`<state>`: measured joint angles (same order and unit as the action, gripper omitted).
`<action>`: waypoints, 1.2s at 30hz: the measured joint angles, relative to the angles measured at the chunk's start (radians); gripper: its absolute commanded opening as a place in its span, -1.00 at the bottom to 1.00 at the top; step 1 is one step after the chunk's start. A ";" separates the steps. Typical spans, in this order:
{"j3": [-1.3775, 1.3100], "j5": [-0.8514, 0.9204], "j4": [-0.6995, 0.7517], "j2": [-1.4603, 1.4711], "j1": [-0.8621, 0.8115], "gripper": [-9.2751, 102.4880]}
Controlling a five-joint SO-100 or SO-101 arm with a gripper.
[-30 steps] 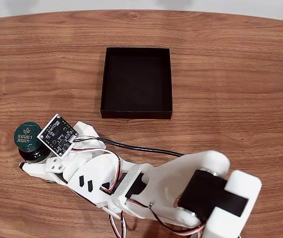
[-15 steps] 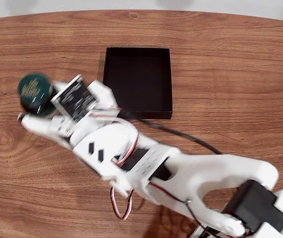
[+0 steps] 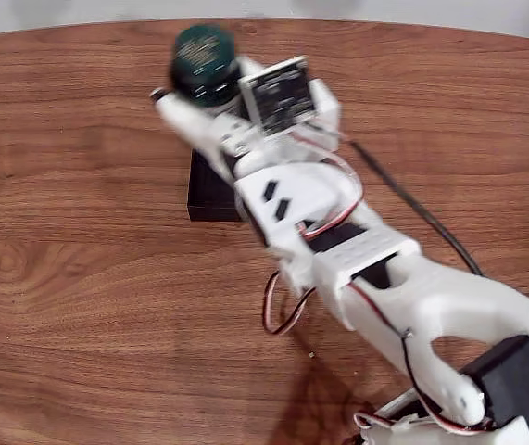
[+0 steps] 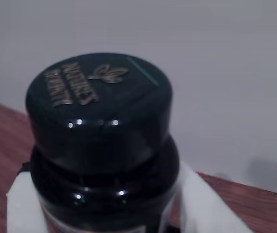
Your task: Pick up the pill bottle and place it in the black box.
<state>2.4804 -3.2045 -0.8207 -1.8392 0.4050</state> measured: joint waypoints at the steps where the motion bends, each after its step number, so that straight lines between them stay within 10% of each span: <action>1: 0.000 0.005 -0.012 0.008 -0.023 -0.69; 36: 0.028 0.017 -0.356 0.492 -0.112 -0.69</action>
<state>2.5081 -3.1876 -1.1766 -1.3468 0.2930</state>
